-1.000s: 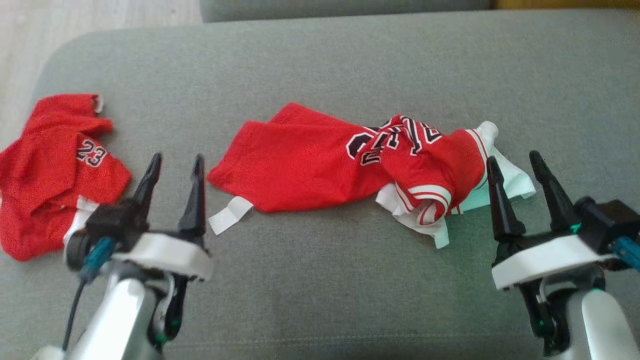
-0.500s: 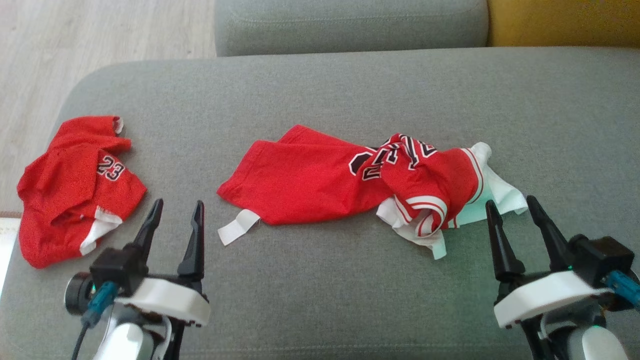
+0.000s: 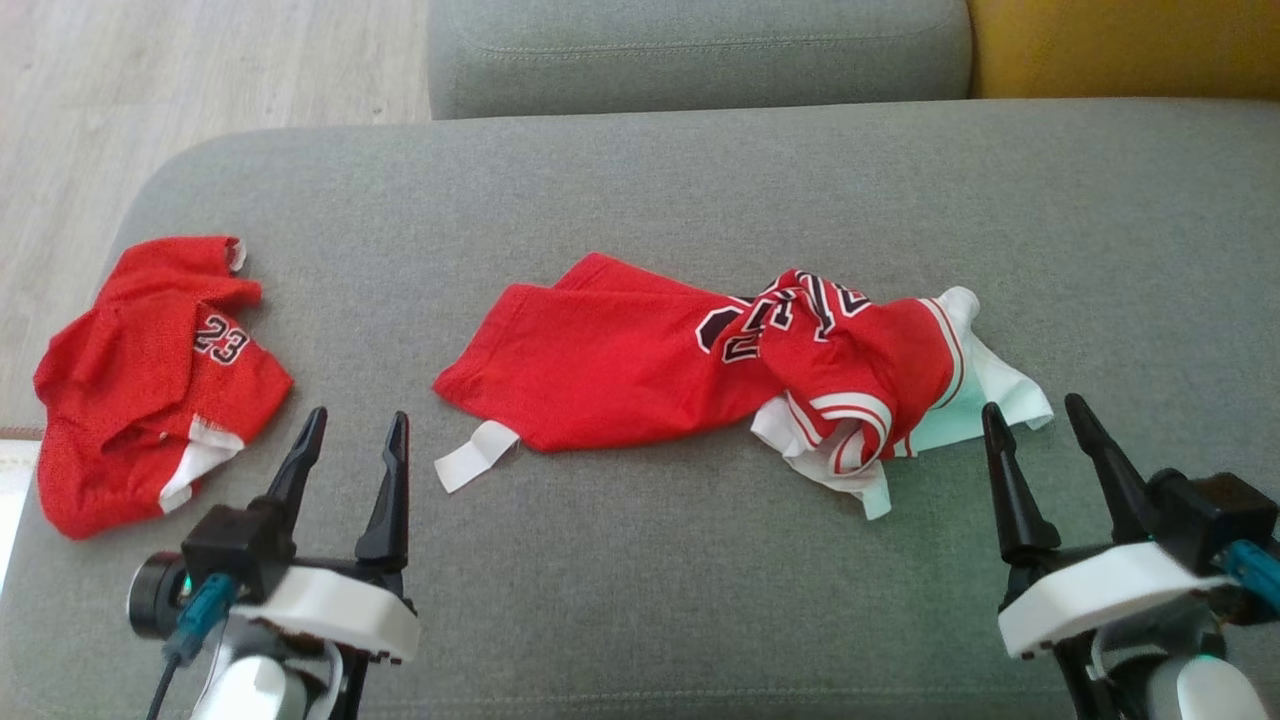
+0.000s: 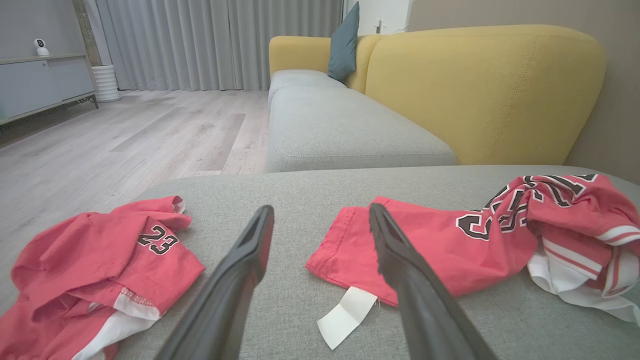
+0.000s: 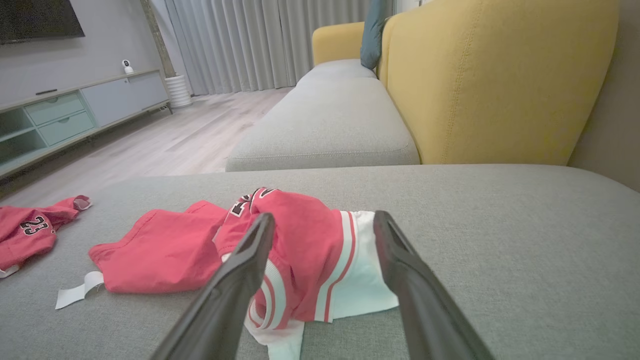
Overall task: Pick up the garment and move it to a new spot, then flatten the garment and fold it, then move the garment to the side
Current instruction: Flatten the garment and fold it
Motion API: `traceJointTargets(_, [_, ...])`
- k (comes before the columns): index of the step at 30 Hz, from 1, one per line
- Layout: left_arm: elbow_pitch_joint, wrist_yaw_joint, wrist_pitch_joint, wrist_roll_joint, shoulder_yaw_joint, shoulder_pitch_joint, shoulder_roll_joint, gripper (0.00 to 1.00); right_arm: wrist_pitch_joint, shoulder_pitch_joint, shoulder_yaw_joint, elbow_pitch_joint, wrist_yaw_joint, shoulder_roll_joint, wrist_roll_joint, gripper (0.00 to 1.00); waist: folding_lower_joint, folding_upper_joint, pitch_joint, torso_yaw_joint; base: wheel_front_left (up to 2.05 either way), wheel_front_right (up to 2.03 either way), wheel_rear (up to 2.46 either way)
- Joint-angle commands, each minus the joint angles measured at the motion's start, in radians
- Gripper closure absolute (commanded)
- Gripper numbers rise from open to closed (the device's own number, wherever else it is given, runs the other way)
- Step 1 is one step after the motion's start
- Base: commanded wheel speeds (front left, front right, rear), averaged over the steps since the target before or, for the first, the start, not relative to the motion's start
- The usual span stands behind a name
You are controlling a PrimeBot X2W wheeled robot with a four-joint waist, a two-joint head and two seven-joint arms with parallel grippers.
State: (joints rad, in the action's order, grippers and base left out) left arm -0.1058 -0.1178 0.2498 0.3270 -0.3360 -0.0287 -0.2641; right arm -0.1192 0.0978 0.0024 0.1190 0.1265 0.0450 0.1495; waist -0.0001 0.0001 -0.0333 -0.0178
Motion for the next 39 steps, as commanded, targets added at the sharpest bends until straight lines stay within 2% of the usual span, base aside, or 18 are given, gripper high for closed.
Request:
traceJointTargets(1, [0.034, -0.007, 0.012, -0.010, 0.045, -0.042, -0.022, 0.00, -0.003, -0.017, 0.021, 0.041, 0.004, 0.005, -0.004, 0.00, 0.0001, -0.0001, -0.001, -0.001, 0.00, 0.00, 0.00])
traceJointTargets(11, [0.038, -0.005, 0.012, -0.016, 0.046, -0.057, -0.019, 0.00, -0.065, -0.018, 0.056, -0.007, 0.004, 0.005, -0.017, 0.00, 0.0001, -0.0001, -0.023, -0.010, 0.00, 0.00, 0.00])
traceJointTargets(17, [0.047, 0.000, 0.012, -0.027, 0.036, -0.090, -0.007, 0.00, -0.075, -0.069, 0.106, -0.110, 0.004, 0.005, -0.021, 0.00, 0.0001, -0.0001, -0.068, -0.038, 0.00, 0.00, 0.00])
traceJointTargets(25, [0.044, 0.012, 0.012, -0.038, 0.037, -0.125, 0.016, 0.00, -0.042, -0.176, 0.115, -0.264, 0.004, 0.005, -0.017, 0.00, 0.0001, -0.0001, -0.111, -0.069, 0.00, 0.00, 0.00])
traceJointTargets(26, [0.044, 0.013, 0.012, -0.040, 0.038, -0.127, 0.018, 0.00, -0.041, -0.187, 0.119, -0.279, 0.004, 0.005, -0.013, 0.37, 0.0001, -0.0001, -0.114, -0.071, 0.00, 0.00, 0.00])
traceJointTargets(27, [0.043, 0.014, 0.012, -0.041, 0.040, -0.129, 0.020, 0.00, -0.035, -0.199, 0.118, -0.288, 0.004, 0.005, -0.014, 0.92, 0.0001, -0.0001, -0.116, -0.072, 0.00, 0.00, 0.00])
traceJointTargets(28, [0.043, 0.015, 0.012, -0.043, 0.042, -0.130, 0.022, 0.00, -0.026, -0.209, 0.111, -0.291, 0.004, 0.005, -0.020, 1.00, 0.0001, -0.0001, -0.117, -0.073, 0.00, 0.00, 0.00])
traceJointTargets(34, [0.045, 0.018, 0.012, -0.055, 0.056, -0.131, 0.033, 0.00, -0.011, -0.230, 0.044, -0.213, 0.004, 0.007, -0.030, 1.00, 0.0001, -0.0001, -0.123, -0.070, 0.00, 0.00, 0.00])
traceJointTargets(39, [0.052, 0.023, 0.012, -0.064, 0.071, -0.132, 0.043, 0.00, -0.090, -0.250, -0.026, -0.085, 0.004, 0.051, -0.046, 1.00, 0.0001, -0.0001, -0.131, -0.054, 0.00, 0.00, 0.00])
